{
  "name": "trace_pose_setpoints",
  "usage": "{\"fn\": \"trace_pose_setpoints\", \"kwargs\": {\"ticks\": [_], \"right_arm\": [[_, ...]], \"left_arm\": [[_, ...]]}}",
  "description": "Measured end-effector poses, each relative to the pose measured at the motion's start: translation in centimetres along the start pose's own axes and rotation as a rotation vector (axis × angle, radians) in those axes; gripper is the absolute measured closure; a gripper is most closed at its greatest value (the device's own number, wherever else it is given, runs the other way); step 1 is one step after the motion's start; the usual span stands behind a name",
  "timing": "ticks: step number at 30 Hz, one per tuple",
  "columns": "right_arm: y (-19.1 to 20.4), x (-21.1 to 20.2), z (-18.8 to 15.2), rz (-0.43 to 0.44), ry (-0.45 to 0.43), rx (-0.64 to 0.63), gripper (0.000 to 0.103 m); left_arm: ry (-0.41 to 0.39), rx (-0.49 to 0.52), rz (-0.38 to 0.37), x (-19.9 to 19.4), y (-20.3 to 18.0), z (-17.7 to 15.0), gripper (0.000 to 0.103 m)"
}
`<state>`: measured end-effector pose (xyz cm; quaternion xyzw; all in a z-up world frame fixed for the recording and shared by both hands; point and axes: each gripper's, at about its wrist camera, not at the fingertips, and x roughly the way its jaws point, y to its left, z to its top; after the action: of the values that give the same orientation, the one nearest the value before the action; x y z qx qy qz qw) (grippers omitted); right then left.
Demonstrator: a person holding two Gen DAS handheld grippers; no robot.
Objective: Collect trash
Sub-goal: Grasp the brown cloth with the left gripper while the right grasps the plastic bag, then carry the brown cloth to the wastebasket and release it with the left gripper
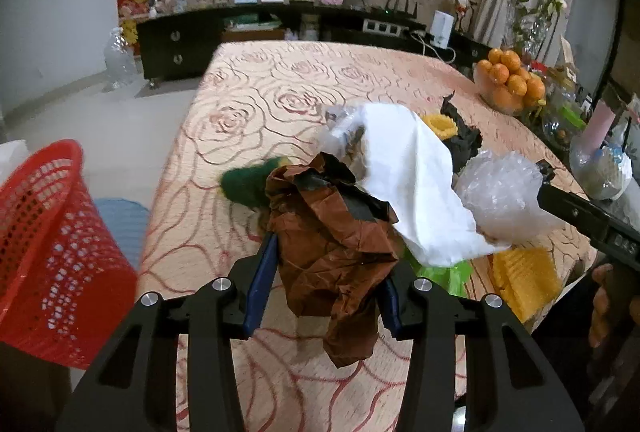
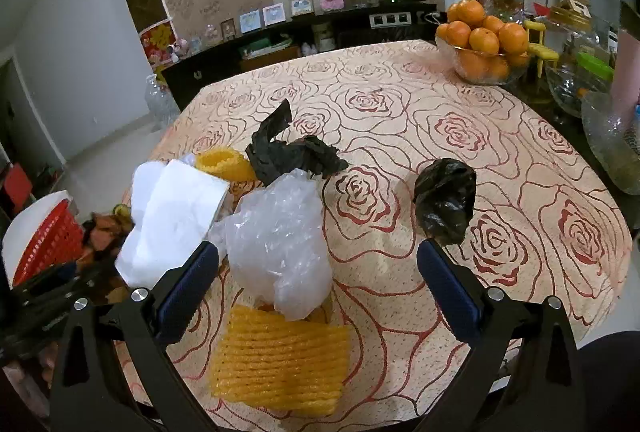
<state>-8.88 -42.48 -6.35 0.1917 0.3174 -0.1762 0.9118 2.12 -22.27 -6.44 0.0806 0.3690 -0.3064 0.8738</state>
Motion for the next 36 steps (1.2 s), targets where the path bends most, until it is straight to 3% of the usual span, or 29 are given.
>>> {"fn": "trace_pose_setpoints", "kwargs": {"ticks": [10,17,27,30,32,36], "right_arm": [[-0.1,-0.1,-0.1,0.002,-0.017,-0.016,0.006],[1.5,0.8,0.3,0.027,-0.018,-0.097,0.006],[3.0,5.2,0.5,-0.010,0.093,-0.151,0.008],[2.9,6.1,0.3,0.011,0.134,-0.139,0.023],[2.9,6.3,0.2,0.014,0.147,-0.140,0.040],[3.1,5.8,0.3,0.018,0.126,-0.151,0.050]], "left_arm": [[-0.095,0.008,0.112,-4.0,1.6,-0.6,0.060],[-0.129,-0.025,0.129,-5.2,2.9,-0.4,0.060],[-0.149,-0.044,0.124,-5.9,3.8,-0.9,0.060],[-0.152,-0.053,0.126,-6.1,4.1,-1.0,0.060],[-0.157,-0.059,0.128,-6.3,4.3,-1.0,0.060],[-0.169,-0.066,0.137,-6.8,4.8,-1.0,0.060]]}}
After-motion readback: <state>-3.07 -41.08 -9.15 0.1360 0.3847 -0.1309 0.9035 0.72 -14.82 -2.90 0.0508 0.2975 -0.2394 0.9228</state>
